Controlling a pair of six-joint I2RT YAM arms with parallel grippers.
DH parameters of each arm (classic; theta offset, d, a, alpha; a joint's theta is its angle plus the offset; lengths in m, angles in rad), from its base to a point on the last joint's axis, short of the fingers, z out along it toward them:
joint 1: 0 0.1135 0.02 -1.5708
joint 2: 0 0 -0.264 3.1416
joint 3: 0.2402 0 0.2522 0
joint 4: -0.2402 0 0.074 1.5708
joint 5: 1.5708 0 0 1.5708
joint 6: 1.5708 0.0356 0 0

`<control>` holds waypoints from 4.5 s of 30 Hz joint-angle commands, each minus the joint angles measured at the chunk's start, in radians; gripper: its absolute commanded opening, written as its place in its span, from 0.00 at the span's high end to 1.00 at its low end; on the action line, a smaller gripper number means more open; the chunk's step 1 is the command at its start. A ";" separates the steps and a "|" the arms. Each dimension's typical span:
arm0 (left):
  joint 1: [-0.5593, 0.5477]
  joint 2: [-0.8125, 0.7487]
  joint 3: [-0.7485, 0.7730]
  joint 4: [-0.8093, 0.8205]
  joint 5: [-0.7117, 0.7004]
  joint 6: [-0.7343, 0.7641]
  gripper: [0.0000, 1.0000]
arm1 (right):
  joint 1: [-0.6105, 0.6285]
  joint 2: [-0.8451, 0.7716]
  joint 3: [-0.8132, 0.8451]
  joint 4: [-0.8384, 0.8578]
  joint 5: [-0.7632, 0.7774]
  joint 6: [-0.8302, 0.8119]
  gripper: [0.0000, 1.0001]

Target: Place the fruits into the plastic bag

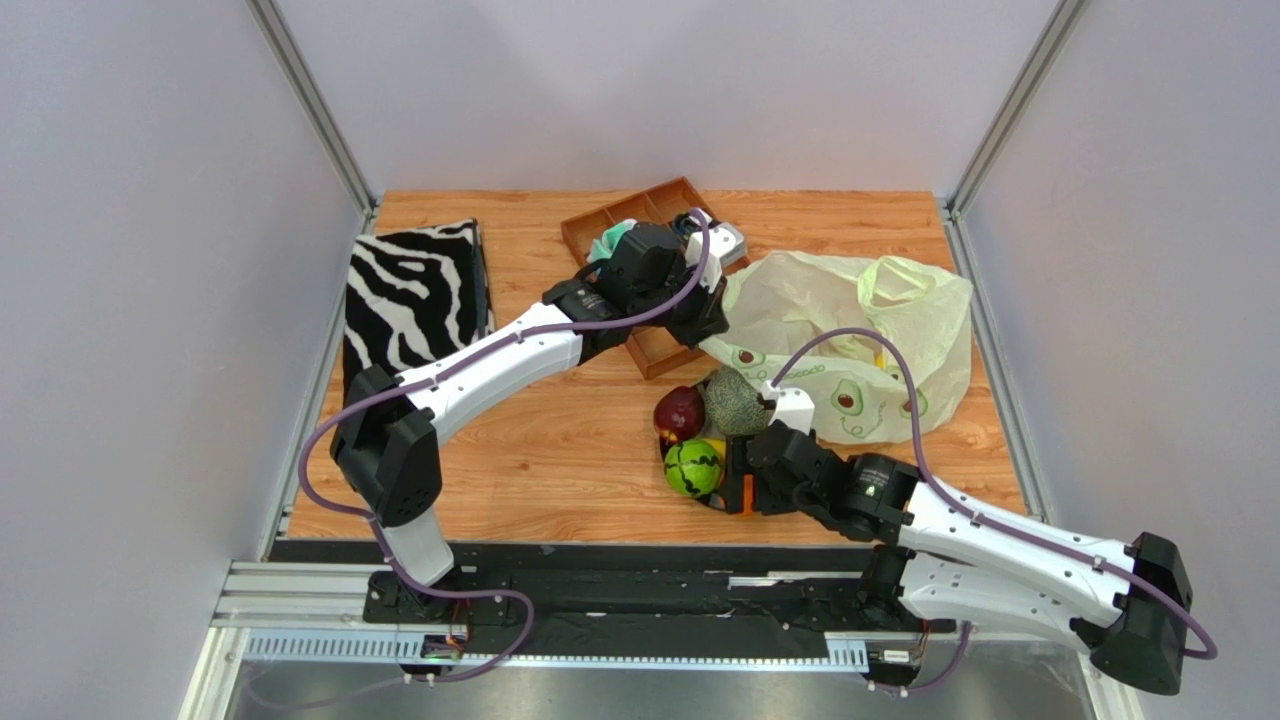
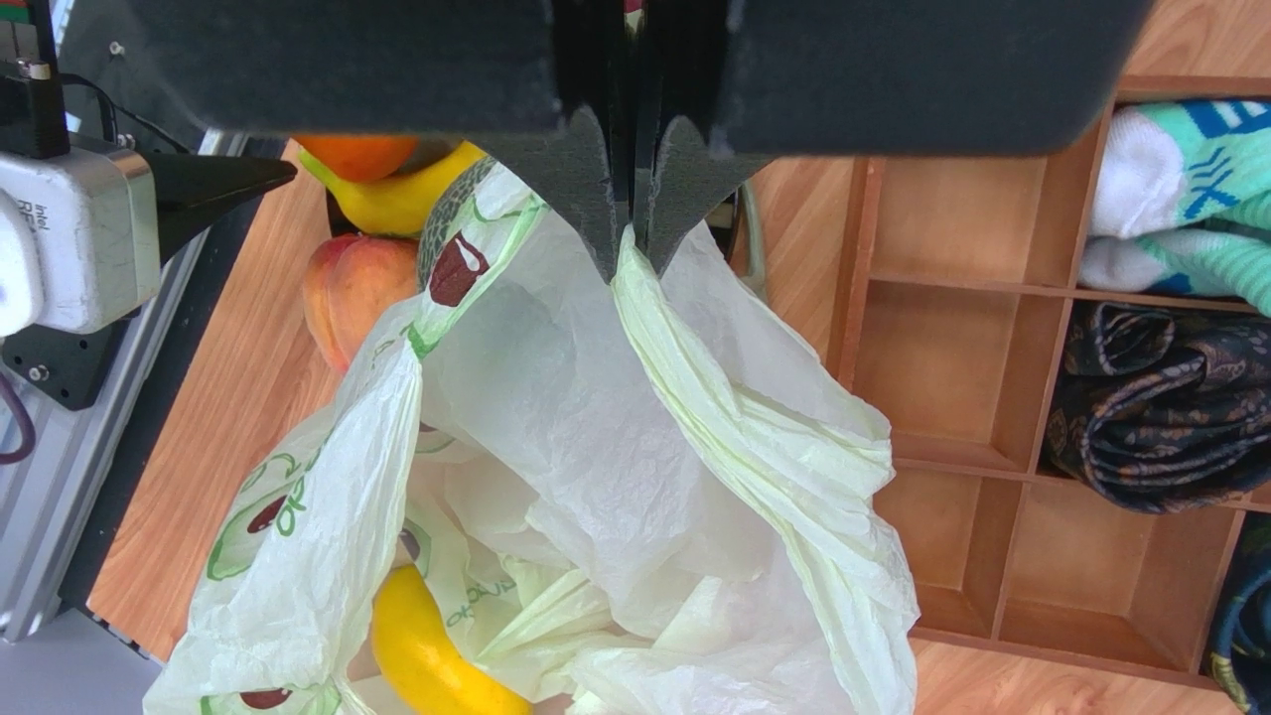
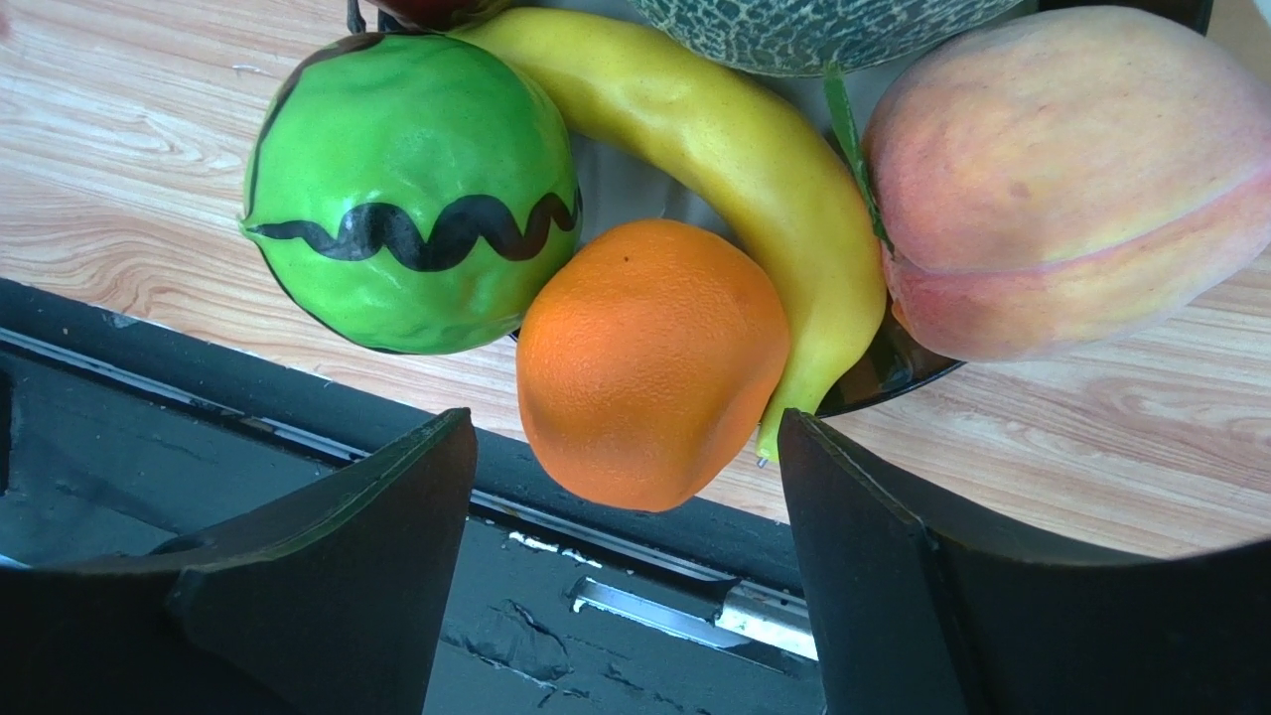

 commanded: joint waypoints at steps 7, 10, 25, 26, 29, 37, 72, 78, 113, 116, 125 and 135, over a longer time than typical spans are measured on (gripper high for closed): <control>0.003 0.006 0.045 0.012 0.017 -0.010 1.00 | 0.013 0.054 -0.001 0.035 0.053 0.047 0.20; 0.003 0.004 0.045 0.012 0.018 -0.010 1.00 | 0.014 0.074 -0.007 0.047 0.059 0.048 0.19; 0.003 0.003 0.045 0.011 0.020 -0.010 1.00 | 0.014 0.147 -0.018 0.113 0.081 0.017 0.20; 0.003 0.003 0.045 0.011 0.018 -0.010 1.00 | 0.014 0.146 -0.019 0.111 0.082 0.017 0.22; 0.003 0.004 0.045 0.011 0.020 -0.010 1.00 | 0.014 0.144 -0.019 0.095 0.093 0.020 0.32; 0.003 0.003 0.045 0.009 0.021 -0.011 1.00 | 0.014 0.101 -0.024 0.070 0.101 0.022 0.50; 0.003 0.006 0.047 0.009 0.027 -0.010 1.00 | -0.340 -0.106 0.314 0.137 -0.123 -0.381 0.66; 0.003 0.012 0.051 0.011 0.054 -0.005 1.00 | -0.587 -0.029 0.421 0.236 -0.307 -0.444 0.67; 0.009 0.007 0.058 -0.002 0.035 0.013 1.00 | -0.937 0.631 0.450 0.354 0.018 -0.579 0.64; 0.011 0.009 0.058 -0.002 0.040 0.010 1.00 | -0.944 0.644 0.453 0.346 0.039 -0.582 0.58; 0.011 0.012 0.058 -0.002 0.046 0.012 1.00 | -0.961 0.675 0.462 0.332 -0.029 -0.569 0.21; 0.011 0.009 0.058 -0.003 0.046 0.012 1.00 | -0.963 0.671 0.472 0.325 -0.056 -0.565 0.17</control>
